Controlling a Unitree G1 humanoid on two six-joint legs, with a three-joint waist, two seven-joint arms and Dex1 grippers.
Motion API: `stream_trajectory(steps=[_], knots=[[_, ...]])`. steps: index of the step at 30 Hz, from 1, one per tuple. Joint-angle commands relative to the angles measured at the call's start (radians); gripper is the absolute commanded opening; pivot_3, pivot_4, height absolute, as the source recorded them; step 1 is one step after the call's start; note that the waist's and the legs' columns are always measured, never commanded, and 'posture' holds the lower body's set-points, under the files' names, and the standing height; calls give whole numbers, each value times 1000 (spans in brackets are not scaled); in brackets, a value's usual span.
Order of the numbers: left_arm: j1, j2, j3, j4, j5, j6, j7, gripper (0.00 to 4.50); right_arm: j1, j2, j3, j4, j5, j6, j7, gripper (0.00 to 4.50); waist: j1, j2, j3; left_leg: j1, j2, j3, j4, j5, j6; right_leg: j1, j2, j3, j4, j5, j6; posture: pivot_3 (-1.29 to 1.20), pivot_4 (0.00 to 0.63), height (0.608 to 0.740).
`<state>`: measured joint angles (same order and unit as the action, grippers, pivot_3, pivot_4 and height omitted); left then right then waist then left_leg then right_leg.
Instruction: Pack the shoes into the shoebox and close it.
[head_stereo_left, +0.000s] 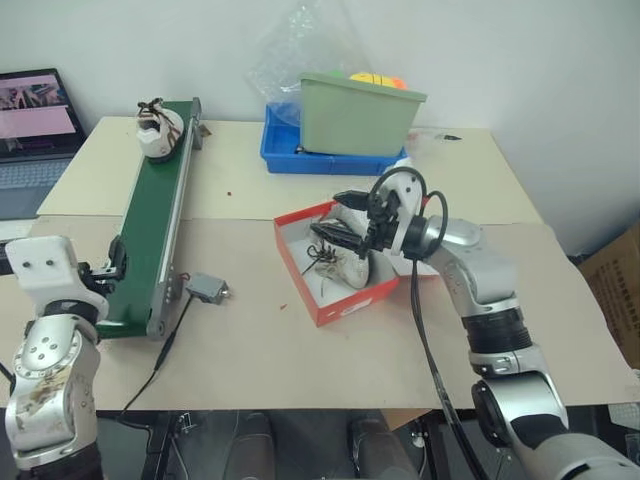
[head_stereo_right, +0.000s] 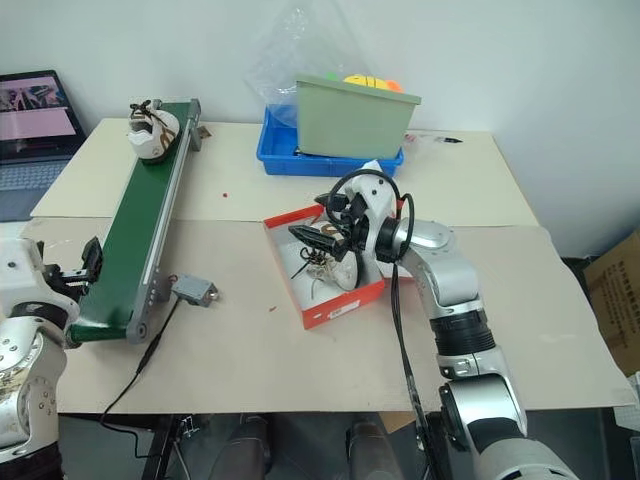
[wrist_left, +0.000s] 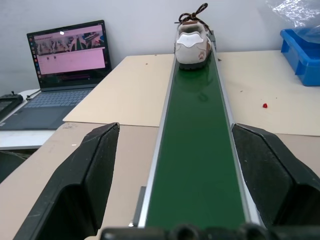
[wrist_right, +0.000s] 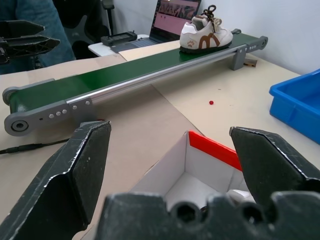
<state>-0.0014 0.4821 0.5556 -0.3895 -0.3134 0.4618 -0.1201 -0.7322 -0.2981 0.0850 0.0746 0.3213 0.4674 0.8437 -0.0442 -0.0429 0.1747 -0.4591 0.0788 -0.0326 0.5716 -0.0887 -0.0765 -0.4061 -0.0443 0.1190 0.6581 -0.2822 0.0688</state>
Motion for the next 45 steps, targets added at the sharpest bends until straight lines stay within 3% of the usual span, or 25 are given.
stream_trajectory(steps=[1,10,23,44,45], knots=[[13,28,49,42,-4,-61,-51,3842,-5,5,-3,-64,26,14,-6,4458,0,0,0,0,0,0,0,0,0,0,0,0,0,0,0,0,150,740],[-43,61,72,246,-93,-149,-219,3842,2,18,12,-113,44,56,-32,4458,2,0,0,0,0,0,0,0,0,0,0,0,0,0,0,0,150,740],[-191,101,-19,554,-38,-296,-312,3842,25,22,15,-148,51,73,-45,4458,3,0,0,0,0,0,0,0,0,0,0,-1,2,0,0,0,150,740],[-265,76,-70,647,-57,-322,-317,3842,42,-7,21,-177,52,81,-68,4458,13,0,0,0,0,0,1,0,0,0,0,-1,4,0,0,0,150,740],[-270,71,-71,648,-66,-319,-323,3310,40,-9,22,-176,49,79,-68,4500,15,0,0,1,0,0,1,0,0,0,0,-1,4,0,0,0,150,740]])
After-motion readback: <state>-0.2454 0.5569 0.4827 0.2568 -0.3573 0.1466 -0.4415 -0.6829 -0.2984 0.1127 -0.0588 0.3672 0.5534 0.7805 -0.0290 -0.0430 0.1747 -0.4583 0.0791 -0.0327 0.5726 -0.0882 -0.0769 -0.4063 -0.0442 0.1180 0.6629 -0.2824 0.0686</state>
